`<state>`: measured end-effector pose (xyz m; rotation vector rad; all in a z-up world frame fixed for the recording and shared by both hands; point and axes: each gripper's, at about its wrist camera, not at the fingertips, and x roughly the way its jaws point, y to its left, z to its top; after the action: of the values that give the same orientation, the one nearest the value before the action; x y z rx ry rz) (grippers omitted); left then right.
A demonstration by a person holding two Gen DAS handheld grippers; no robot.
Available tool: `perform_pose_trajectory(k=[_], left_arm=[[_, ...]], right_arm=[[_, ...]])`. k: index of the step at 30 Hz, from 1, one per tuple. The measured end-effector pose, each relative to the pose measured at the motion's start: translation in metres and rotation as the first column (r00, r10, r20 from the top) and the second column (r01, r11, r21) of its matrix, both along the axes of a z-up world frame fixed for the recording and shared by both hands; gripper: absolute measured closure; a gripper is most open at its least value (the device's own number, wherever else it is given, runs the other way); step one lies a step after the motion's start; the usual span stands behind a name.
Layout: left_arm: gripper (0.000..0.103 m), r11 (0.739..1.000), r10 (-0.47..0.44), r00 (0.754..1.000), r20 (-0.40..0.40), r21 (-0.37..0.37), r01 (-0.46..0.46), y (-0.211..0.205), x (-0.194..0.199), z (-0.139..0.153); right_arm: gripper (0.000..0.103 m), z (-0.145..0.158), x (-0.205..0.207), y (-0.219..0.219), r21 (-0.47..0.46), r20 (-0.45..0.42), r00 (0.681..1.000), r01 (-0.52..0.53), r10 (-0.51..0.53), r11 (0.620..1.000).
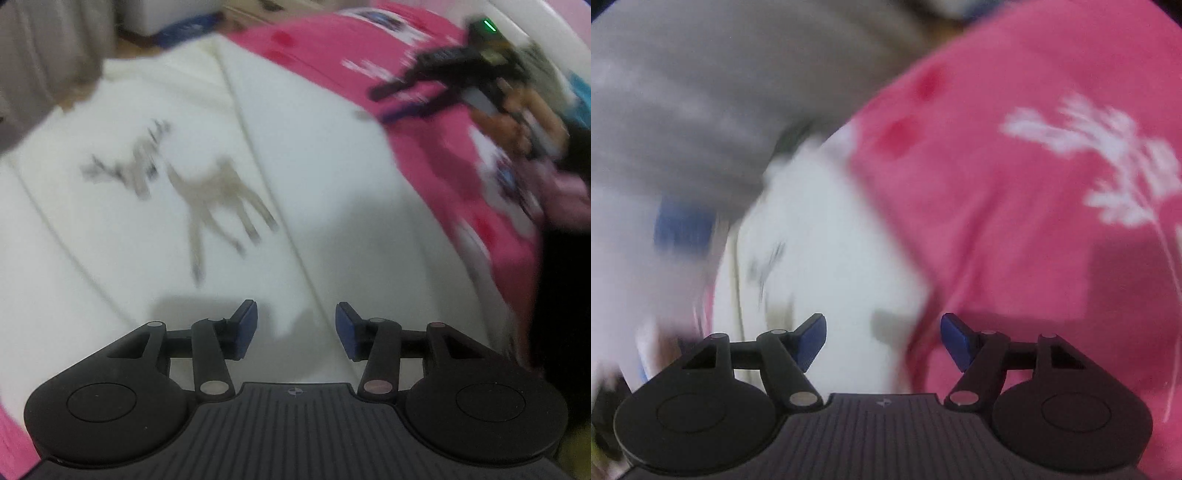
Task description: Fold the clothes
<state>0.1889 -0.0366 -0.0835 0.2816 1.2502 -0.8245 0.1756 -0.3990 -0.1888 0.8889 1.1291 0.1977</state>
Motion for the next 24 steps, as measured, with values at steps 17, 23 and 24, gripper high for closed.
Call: perform_pose_trajectory(k=[17, 23, 24], left_arm=[[0.056, 0.893, 0.339, 0.940, 0.046, -0.329, -0.306, -0.047, 0.103, -0.030], [0.056, 0.852, 0.445, 0.895, 0.028, -0.322, -0.413, -0.024, 0.100, -0.052], [0.057, 0.845, 0.459, 0.888, 0.026, -0.323, -0.427, -0.021, 0.101, -0.054]], right_arm=[[0.033, 0.052, 0.083, 0.002, -0.257, 0.114, 0.975, -0.157, 0.191, 0.954], [0.032, 0.073, 0.193, 0.095, -0.497, 0.123, 0.906, -0.298, 0.406, 0.815], [0.032, 0.066, 0.209, 0.106, -0.498, 0.105, 0.911, -0.299, 0.399, 0.814]])
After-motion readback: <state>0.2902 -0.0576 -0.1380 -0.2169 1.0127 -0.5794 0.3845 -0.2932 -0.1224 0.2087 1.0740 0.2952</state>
